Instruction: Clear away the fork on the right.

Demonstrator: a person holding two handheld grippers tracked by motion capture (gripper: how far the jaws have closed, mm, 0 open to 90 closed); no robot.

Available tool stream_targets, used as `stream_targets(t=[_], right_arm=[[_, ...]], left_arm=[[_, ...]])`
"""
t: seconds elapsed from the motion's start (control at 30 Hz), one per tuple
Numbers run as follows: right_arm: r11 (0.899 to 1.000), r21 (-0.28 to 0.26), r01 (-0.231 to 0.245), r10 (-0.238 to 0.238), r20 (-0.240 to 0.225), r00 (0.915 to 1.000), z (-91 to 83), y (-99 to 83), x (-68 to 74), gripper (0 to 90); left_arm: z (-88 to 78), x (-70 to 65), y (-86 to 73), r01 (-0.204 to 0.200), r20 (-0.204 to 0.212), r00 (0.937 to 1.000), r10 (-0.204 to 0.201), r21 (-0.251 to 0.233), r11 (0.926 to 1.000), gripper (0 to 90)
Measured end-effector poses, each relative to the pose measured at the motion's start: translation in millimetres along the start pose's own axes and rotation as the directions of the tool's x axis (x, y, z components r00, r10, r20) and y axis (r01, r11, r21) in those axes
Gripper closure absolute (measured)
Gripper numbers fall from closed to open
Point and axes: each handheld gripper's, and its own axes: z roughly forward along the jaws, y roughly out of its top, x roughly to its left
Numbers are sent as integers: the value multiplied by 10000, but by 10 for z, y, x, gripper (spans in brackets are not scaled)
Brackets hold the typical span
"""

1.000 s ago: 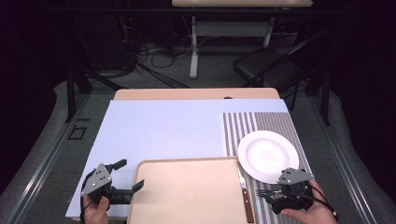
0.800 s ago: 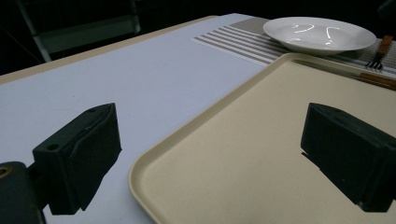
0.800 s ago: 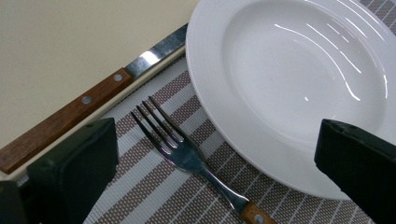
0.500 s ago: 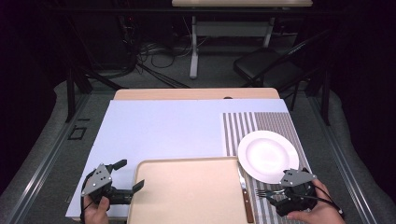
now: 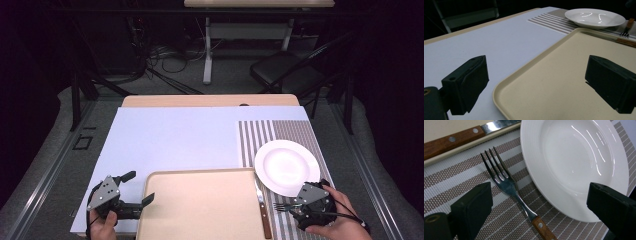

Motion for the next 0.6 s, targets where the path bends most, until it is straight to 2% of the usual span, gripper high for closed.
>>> stream_targets(t=[0.1,0.17,0.4,0.53,0.57,0.6], right_arm=[[9999,89,120,-120,3,9999,5,-13,4,76],[9998,113,178,-177,-65,9998,1,-29,6,119],[9960,314,837,-835,-91,9965,-13,-32,-8,217],[9878,588,1440,-1418,-402,9891,-1,-23,-12,280],[9829,937,1587,-1548,-470,9868,-13,-16,-12,297],[9832,841,1622,-1592,-415,9864,4,-22,-5,305]], left_arm=[[3,-3,-2,-20,-25,10000,20,-17,10000,51],[-2,-3,-1,-31,-11,10000,31,10,10000,51],[1,-6,-1,-24,-37,10000,24,-4,10000,51],[-2,-5,0,-23,-39,10000,23,7,10000,51],[-2,-3,-1,-14,-19,10000,14,8,10000,51],[1,-4,-2,-3,-40,10000,3,-18,10000,51]])
